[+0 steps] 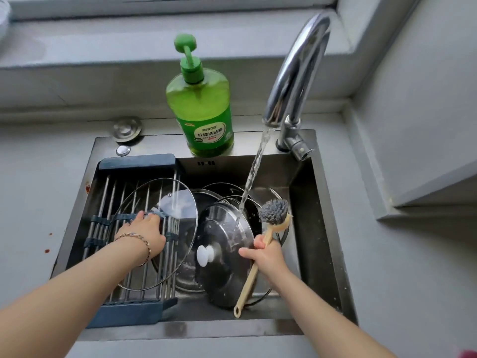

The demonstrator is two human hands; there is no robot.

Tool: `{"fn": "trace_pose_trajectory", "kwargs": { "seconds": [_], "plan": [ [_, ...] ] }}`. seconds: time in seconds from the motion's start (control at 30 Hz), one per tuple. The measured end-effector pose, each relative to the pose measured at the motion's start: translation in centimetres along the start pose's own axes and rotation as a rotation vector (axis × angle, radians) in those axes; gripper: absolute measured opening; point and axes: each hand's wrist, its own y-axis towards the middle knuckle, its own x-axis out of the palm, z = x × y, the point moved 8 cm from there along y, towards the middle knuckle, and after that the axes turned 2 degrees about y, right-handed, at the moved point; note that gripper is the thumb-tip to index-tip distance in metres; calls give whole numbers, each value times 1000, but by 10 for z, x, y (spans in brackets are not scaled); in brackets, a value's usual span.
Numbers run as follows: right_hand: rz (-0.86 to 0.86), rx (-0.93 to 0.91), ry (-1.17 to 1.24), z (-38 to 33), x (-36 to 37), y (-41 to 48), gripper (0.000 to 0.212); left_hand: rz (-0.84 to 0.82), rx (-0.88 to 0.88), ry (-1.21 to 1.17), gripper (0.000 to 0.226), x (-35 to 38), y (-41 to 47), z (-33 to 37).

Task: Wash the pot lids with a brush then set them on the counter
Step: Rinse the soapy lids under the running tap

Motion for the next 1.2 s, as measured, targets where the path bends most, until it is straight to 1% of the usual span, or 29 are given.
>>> {"fn": "trace_pose_trajectory", "kwargs": {
  "seconds": [0.03,0.1,0.17,0.23,0.27,0.33,0.4,0.43,0.47,0.5,0.57,0.6,0.63,0.7,0.77,0.8,0.87,0.9,0.93,0.97,1.0,1.03,1.13,1.17,1.2],
  "plan": [
    [-5,-21,-9,-9,-3,-6,54,47,-2,-16,49,-6,-1,1],
    [-18,-64,-28,-28,-8,-18,53,208,14,-118,50,-28,-7,7],
    [2,-108,-37,-47,-16,-31,52,355,57,-331,53,-51,-23,15],
    [-9,-165,-68,-70,-22,-45,52,461,170,-536,57,-73,-44,28],
    [-25,-197,-99,-81,-24,-52,53,484,275,-590,61,-82,-55,38],
    [-73,-253,-170,-105,-32,-65,53,439,514,-600,72,-94,-79,63],
    [-159,-307,-233,-130,-37,-77,53,340,679,-478,85,-100,-98,85],
    [-211,-336,-270,-143,-39,-82,53,313,729,-394,86,-103,-104,93],
    [-266,-362,-322,-153,-40,-87,53,307,758,-333,80,-106,-109,98],
    [-314,-381,-380,-162,-40,-91,54,301,767,-310,66,-109,-113,102],
    [-380,-397,-496,-173,-36,-96,54,292,788,-305,32,-112,-117,106],
    [-383,-400,-547,-176,-36,-97,51,267,803,-305,26,-109,-119,107],
    [-358,-418,-581,-180,-36,-97,48,228,810,-340,27,-104,-119,107],
    [-231,-529,-662,-192,-41,-99,40,163,779,-556,30,-96,-118,101],
    [-60,-636,-775,-200,-50,-101,25,180,683,-814,25,-91,-114,90],
    [13,-638,-823,-199,-55,-101,25,182,614,-960,19,-89,-113,84],
    [97,-546,-825,-187,-61,-98,27,170,437,-1255,12,-82,-108,72],
    [121,-491,-786,-182,-61,-97,25,191,353,-1343,17,-80,-105,66],
    [141,-454,-754,-177,-59,-96,27,219,290,-1372,28,-79,-102,61],
    [153,-446,-732,-175,-54,-95,36,249,242,-1373,37,-80,-101,58],
    [141,-459,-711,-173,-45,-95,46,282,201,-1354,42,-81,-100,56],
    [94,-487,-701,-171,-32,-98,52,303,166,-1351,46,-84,-101,56],
    [-181,-567,-717,-160,17,-122,52,313,100,-1460,53,-85,-98,53],
    [-210,-568,-705,-159,20,-124,51,318,95,-1480,54,-85,-97,51],
    [-186,-549,-672,-162,14,-115,50,331,109,-1492,54,-86,-97,48]
  ]
}}
